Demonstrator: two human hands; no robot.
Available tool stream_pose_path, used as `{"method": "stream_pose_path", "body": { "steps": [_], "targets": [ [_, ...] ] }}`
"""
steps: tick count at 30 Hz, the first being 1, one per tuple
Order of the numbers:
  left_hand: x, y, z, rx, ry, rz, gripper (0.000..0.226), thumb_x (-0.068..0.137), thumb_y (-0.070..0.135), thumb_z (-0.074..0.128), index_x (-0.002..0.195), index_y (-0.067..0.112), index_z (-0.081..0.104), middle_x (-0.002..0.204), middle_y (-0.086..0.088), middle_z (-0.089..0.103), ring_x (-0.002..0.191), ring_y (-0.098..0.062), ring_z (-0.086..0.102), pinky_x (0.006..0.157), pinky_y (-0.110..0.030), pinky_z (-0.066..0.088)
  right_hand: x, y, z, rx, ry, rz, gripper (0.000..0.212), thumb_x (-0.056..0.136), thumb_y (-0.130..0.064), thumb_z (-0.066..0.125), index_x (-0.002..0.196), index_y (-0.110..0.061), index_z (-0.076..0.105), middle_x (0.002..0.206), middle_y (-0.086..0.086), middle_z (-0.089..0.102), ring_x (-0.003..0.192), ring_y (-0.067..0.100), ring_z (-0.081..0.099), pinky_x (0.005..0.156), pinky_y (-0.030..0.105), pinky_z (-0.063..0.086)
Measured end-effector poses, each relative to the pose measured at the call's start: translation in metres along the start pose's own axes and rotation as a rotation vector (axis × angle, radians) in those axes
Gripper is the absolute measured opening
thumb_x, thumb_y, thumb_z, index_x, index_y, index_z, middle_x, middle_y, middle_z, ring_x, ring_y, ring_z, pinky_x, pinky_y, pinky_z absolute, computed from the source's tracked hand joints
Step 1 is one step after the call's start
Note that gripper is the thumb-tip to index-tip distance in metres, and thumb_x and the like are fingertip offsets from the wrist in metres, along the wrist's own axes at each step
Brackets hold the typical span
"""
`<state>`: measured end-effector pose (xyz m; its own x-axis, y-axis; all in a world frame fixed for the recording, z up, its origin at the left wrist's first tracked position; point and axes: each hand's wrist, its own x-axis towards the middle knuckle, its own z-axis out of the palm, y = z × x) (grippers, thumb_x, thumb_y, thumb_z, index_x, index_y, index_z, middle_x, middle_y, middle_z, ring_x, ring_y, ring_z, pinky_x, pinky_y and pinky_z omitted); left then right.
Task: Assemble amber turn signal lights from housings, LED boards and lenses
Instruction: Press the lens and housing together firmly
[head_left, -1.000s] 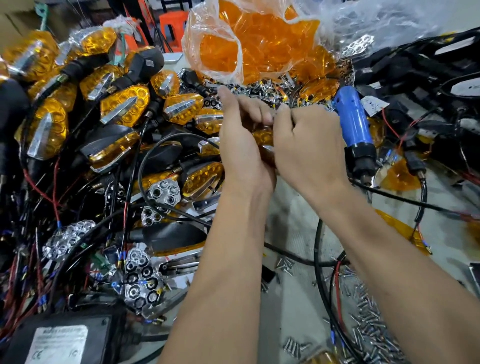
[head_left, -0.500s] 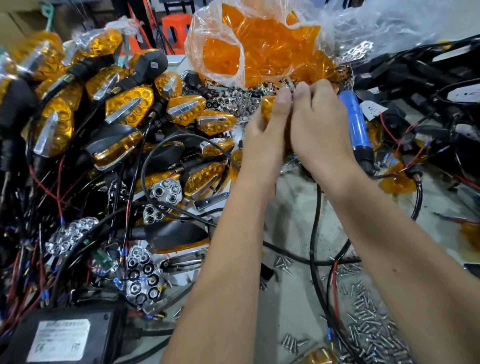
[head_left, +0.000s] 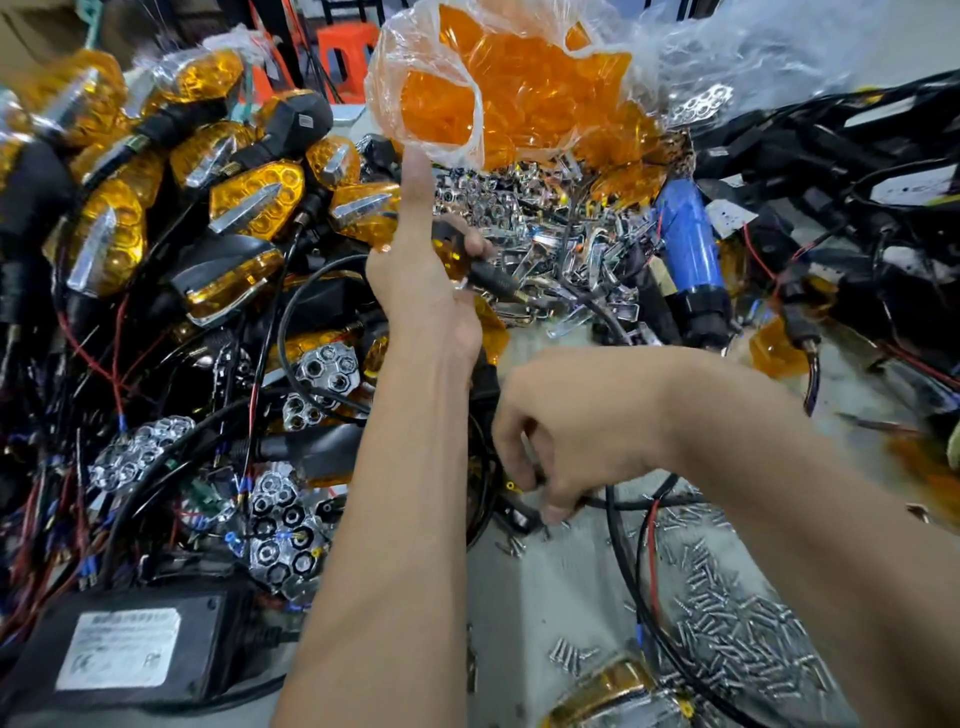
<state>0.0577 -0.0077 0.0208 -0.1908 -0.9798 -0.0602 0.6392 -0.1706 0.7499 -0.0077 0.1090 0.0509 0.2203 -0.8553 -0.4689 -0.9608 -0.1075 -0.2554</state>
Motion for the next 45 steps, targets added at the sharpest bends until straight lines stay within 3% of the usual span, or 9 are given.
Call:
{"method": "stream_pose_path", "body": {
  "steps": [2,5,10,14,18,26,35,40,45],
  "targets": [
    [-0.002,0.001,0.001,-0.027,0.000,0.024,0.045,0.096,0.032,0.072,0.054,0.017,0.063,0.056,-0.004,0.049,0.045,-0.020,0.044,0.056,-0.033,0.048,-0.001,-0.002,0.001,-0.009,-0.014,0.026,0.024,0.070,-0.026,0.094,0.089,-0.023,0.079,0.057,-0.016,0.064,0.057,-0.002,0.056,0.051,0.015,0.044],
    [0.000,0.002,0.003,-0.027,0.047,0.016,0.028,0.098,0.013,0.067,0.075,0.004,0.054,0.054,-0.008,0.046,0.040,-0.021,0.037,0.047,-0.030,0.041,0.000,-0.006,0.006,0.062,-0.047,0.075,0.015,0.077,-0.002,0.080,0.082,-0.016,0.079,0.066,-0.005,0.072,0.044,0.005,0.058,0.041,0.011,0.043],
    [-0.001,0.004,0.004,-0.017,0.075,-0.017,0.018,0.098,0.009,0.063,0.093,0.005,0.046,0.054,-0.008,0.046,0.038,-0.020,0.035,0.045,-0.027,0.037,0.002,0.002,0.013,0.210,-0.090,0.130,0.024,0.081,0.013,0.057,0.072,-0.005,0.070,0.037,0.000,0.055,0.034,0.016,0.052,0.040,0.015,0.044],
    [-0.007,0.003,0.002,-0.043,-0.019,-0.100,0.038,0.100,0.037,0.065,0.073,0.014,0.048,0.055,-0.003,0.046,0.039,-0.017,0.035,0.043,-0.024,0.033,0.000,0.004,0.010,0.179,-0.096,0.062,0.024,0.085,0.004,0.054,0.076,-0.011,0.070,0.050,0.001,0.065,0.038,0.012,0.059,0.040,0.017,0.044],
    [-0.008,0.004,-0.002,-0.110,-0.121,-0.175,0.073,0.092,0.083,0.036,0.070,0.015,0.050,0.054,-0.003,0.045,0.039,-0.016,0.033,0.042,-0.022,0.027,-0.003,0.017,-0.008,0.213,-0.061,-0.012,0.010,0.092,-0.008,0.065,0.085,-0.010,0.072,0.072,0.011,0.073,0.045,0.013,0.062,0.044,0.020,0.046],
    [-0.010,0.000,0.003,-0.045,-0.297,-0.176,0.081,0.092,0.085,0.026,0.062,0.015,0.054,0.048,-0.002,0.047,0.036,-0.015,0.033,0.040,-0.020,0.028,-0.018,0.060,-0.040,0.812,0.463,-0.325,0.006,0.096,-0.003,0.069,0.094,0.000,0.064,0.072,0.015,0.068,0.052,0.017,0.059,0.045,0.023,0.050],
    [-0.008,-0.004,0.001,-0.065,-0.271,-0.168,0.058,0.108,0.055,0.027,0.079,0.012,0.053,0.063,-0.008,0.054,0.051,-0.023,0.050,0.058,-0.030,0.047,0.025,0.075,-0.022,1.012,1.166,-0.116,0.017,0.094,-0.017,0.075,0.082,-0.005,0.073,0.067,0.014,0.069,0.052,0.015,0.062,0.048,0.025,0.051],
    [-0.009,-0.009,0.005,-0.013,-0.217,-0.207,0.052,0.106,0.058,0.039,0.094,0.012,0.060,0.090,-0.012,0.066,0.088,-0.029,0.067,0.082,-0.039,0.058,0.046,0.068,-0.008,0.951,1.232,0.022,0.026,0.089,-0.046,0.075,0.087,-0.021,0.080,0.078,-0.003,0.077,0.071,0.010,0.071,0.067,0.032,0.059],
    [-0.012,-0.013,0.005,0.064,-0.250,-0.217,0.052,0.105,0.059,0.042,0.103,0.011,0.063,0.089,-0.010,0.066,0.093,-0.029,0.066,0.089,-0.043,0.054,0.043,0.063,-0.002,0.810,1.169,0.005,0.031,0.080,-0.051,0.081,0.101,-0.029,0.080,0.089,-0.013,0.078,0.087,0.003,0.073,0.084,0.032,0.060]
  ]
}}
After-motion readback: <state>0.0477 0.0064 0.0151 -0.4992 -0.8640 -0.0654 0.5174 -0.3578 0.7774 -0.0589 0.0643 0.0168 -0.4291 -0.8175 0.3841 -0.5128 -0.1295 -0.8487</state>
